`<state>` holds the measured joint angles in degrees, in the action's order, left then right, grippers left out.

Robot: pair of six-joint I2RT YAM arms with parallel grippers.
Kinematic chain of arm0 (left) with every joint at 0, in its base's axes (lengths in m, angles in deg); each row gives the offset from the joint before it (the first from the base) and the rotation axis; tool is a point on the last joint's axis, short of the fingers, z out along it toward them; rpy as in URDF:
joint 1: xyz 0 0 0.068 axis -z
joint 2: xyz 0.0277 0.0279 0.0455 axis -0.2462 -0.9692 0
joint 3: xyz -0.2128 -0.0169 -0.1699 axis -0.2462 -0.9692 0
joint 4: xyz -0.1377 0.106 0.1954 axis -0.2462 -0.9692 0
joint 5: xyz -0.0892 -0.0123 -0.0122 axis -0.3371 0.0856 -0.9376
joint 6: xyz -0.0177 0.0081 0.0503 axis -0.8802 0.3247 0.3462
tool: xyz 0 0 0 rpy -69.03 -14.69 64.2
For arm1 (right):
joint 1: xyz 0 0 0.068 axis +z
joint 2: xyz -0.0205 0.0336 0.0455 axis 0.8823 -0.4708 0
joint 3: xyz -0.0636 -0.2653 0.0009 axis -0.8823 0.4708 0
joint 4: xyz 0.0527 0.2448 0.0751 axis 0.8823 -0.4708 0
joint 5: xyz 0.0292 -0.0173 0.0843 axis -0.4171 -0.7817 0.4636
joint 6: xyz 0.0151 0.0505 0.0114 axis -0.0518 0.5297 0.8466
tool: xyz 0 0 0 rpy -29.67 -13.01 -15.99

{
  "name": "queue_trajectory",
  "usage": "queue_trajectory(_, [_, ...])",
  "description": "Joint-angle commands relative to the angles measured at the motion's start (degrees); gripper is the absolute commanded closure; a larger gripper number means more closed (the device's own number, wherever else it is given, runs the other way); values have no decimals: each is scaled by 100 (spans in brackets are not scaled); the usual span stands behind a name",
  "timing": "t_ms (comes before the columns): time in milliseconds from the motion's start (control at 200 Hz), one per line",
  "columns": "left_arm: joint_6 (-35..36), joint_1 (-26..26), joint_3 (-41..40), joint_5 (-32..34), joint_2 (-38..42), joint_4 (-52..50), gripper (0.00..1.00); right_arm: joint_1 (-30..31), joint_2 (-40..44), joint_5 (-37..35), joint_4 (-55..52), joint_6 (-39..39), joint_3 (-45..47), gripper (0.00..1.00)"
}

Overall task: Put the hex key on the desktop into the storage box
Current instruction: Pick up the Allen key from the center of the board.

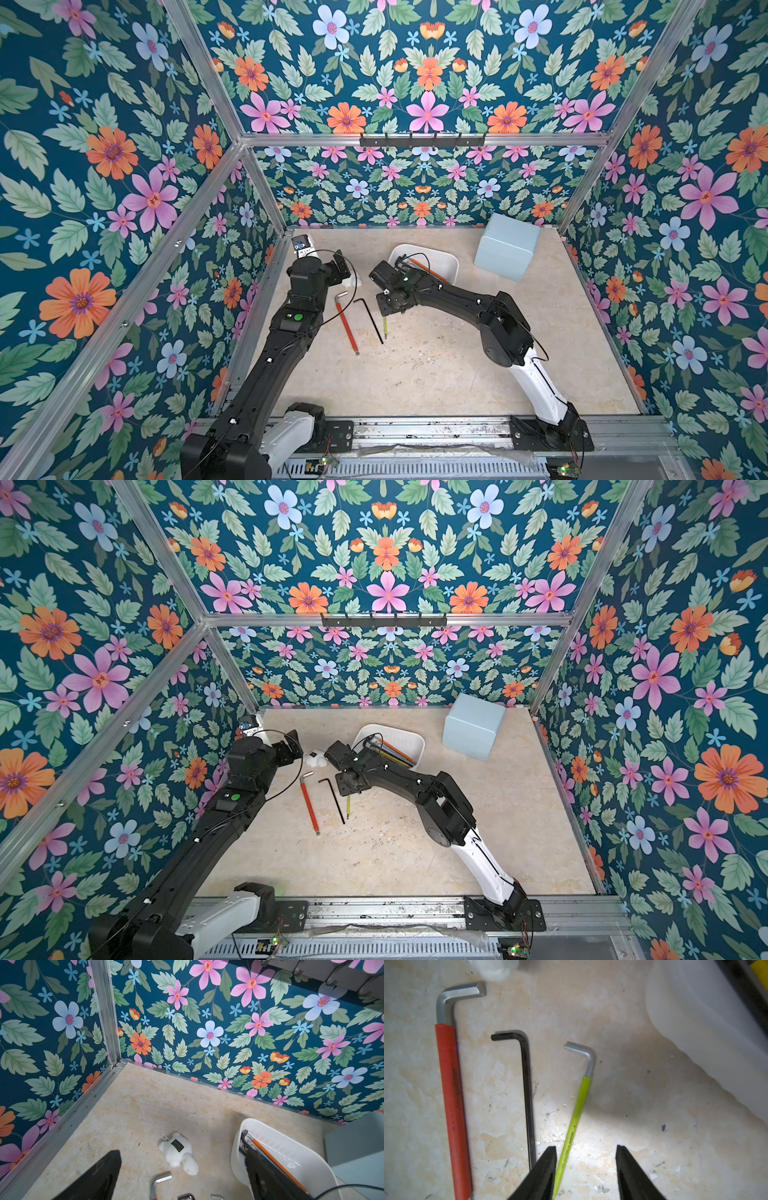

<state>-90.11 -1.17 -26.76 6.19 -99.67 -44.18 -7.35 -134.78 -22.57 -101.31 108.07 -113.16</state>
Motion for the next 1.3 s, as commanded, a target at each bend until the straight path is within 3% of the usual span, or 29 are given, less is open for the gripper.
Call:
queue_trajectory(0, [-23, -7, 33, -34, 6, 81, 1, 62, -228, -181, -452, 210, -311, 48])
queue_trajectory(365, [13, -7, -31, 25, 48, 84, 0, 226, -718, -239, -876, 246, -839, 50])
queue_trajectory(905, [25, -7, -104, 77, 134, 90, 1, 336, -954, -420, -1343, 250, -938, 63])
queue_trajectory(1080, [24, -7, -122, 85, 151, 86, 1, 340, -945, -439, -1434, 242, -852, 72])
queue_trajectory(1295, [30, -7, -137, 135, 187, 69, 1, 342, -936, -426, -1465, 224, -727, 98])
